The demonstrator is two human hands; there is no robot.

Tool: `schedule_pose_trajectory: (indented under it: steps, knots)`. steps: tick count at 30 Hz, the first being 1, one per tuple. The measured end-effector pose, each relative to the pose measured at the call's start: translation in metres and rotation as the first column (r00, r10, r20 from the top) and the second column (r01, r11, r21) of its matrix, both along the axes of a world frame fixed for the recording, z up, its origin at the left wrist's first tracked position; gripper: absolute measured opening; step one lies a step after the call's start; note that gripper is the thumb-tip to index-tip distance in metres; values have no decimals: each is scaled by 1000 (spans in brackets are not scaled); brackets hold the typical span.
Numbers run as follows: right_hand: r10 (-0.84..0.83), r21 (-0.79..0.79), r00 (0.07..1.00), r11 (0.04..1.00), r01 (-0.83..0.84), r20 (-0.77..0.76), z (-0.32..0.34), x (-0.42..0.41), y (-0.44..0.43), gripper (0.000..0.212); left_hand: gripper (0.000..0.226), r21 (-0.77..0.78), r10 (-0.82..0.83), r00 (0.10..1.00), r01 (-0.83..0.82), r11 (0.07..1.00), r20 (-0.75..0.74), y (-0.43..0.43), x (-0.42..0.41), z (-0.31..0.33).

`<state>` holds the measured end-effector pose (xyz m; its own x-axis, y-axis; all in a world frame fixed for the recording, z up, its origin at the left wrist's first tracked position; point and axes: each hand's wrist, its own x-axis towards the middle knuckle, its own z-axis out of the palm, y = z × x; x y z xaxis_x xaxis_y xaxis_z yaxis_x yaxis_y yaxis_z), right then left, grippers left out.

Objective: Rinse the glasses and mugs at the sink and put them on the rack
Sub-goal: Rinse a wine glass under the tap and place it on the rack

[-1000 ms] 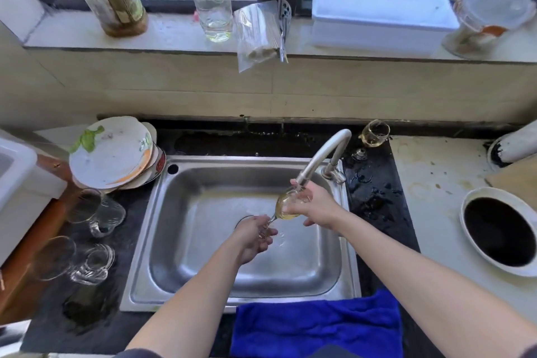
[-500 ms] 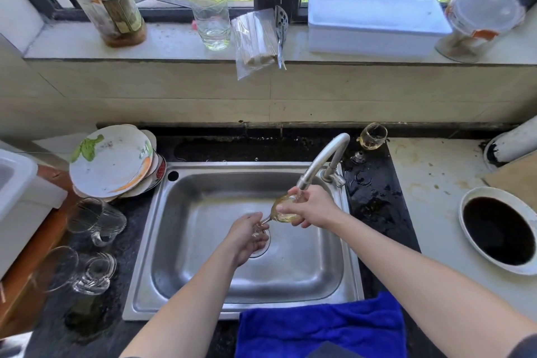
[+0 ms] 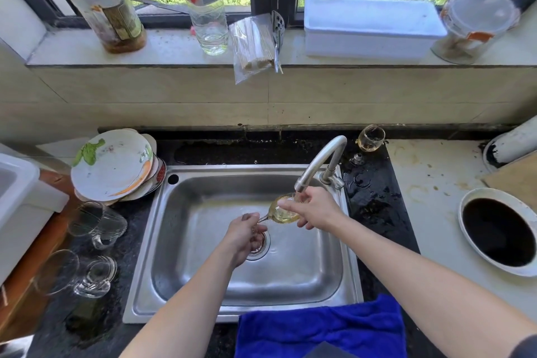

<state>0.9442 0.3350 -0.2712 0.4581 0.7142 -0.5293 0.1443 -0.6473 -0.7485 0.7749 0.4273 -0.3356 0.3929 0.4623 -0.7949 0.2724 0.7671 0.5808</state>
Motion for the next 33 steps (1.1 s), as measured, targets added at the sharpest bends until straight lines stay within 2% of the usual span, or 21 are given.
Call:
schedule_pose_trajectory:
  steps: [4, 6, 8, 12, 14, 16, 19, 22, 25, 28, 30, 33]
  knots:
    - [132, 87, 986, 988, -123, -102, 8, 8, -5, 49, 27, -69, -176, 981, 171, 983, -86, 3, -4, 8]
    - [110, 108, 986, 989, -97, -123, 9, 12, -4, 45, 33, -117, -261, 959, 248, 962, -112, 2, -4, 11]
    - [47, 90, 988, 995, -34, -147, 9, 14, -2, 43, 29, -108, -238, 966, 227, 968, -104, -1, 0, 14]
    - [-89, -50, 979, 995, 81, -181, 3, 12, -4, 50, 12, 112, -75, 992, 86, 990, -104, -1, 9, 25]
    - [-167, -125, 961, 982, 141, -222, -1, 10, -6, 50, 7, 219, -82, 987, 110, 969, -137, 1, 8, 33]
    - [-211, -171, 935, 971, 167, -284, -6, 6, -7, 51, 13, 327, -107, 976, 166, 930, -189, 4, 5, 39]
    - [-240, -145, 916, 969, 202, -322, -12, -1, -11, 48, 26, 492, -106, 947, 251, 834, -303, 7, 6, 48]
    - [-258, -46, 914, 965, 257, -313, -14, -4, -15, 42, 30, 549, -111, 930, 300, 780, -351, 10, 8, 56]
    - [-246, 32, 915, 962, 270, -321, -8, -4, -16, 29, 23, 524, -124, 934, 294, 799, -335, 11, 12, 54]
    - [-189, 111, 938, 967, 229, -292, 3, -1, -16, 13, 13, 364, -158, 949, 254, 896, -273, 8, 18, 51]
    - [-108, 171, 972, 975, 144, -206, 9, 0, -18, 11, 16, 201, -179, 955, 228, 953, -234, 8, 23, 48]
    - [86, 200, 996, 976, -87, 14, 11, 2, -27, 9, 24, 5, -195, 956, 201, 980, -218, 9, 31, 36]
